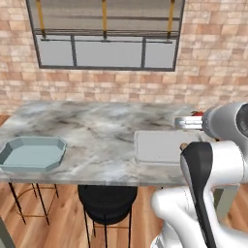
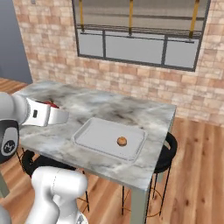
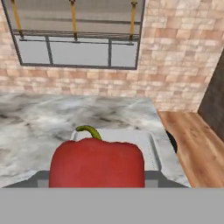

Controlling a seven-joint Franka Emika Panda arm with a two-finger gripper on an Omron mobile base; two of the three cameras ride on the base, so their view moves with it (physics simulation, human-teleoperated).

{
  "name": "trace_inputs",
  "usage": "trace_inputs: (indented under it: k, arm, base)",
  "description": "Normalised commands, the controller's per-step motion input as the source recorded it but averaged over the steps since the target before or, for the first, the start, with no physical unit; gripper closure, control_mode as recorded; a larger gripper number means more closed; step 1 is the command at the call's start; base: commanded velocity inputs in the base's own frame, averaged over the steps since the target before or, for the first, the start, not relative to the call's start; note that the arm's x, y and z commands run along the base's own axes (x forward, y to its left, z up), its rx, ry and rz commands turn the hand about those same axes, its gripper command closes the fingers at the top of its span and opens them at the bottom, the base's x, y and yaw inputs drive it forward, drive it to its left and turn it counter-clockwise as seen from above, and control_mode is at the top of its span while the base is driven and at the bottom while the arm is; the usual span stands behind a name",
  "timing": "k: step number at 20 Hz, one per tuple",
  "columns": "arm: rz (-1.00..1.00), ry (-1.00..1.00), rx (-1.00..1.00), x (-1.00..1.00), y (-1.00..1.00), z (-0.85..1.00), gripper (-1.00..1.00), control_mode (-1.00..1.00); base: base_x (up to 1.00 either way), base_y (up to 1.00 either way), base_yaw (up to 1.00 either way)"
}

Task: Place the cold items (bell pepper and tangerine) from the fridge in one tupperware on the dining counter. Place the warm items (kebab skewer and hot dog) in the stove area in another tupperware.

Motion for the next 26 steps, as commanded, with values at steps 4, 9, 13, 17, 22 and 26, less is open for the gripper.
trace_inputs:
  k: [4,9,13,17,22,26]
  arm:
    - [0.00,0.00,0.00,0.00,0.00,0.00,1.00,1.00]
    - [0.00,0.14,0.00,0.17,0.00,-0.15,1.00,-1.00]
    - [0.03,0.99,0.00,0.91,0.00,-0.98,1.00,-1.00]
    - [0.05,0.96,-0.03,0.71,-0.01,-0.92,1.00,-1.00]
    - [-0.01,0.41,0.07,0.16,-0.12,-0.56,1.00,-1.00]
    - [0.01,0.01,0.26,0.33,-0.30,-0.39,1.00,-1.00]
  base:
    - [0.90,-0.50,0.22]
    - [0.75,-0.05,0.04]
    - [0.00,0.00,0.00]
    - [0.00,0.00,0.00]
    - [0.00,0.00,0.00]
    - [0.00,0.00,0.00]
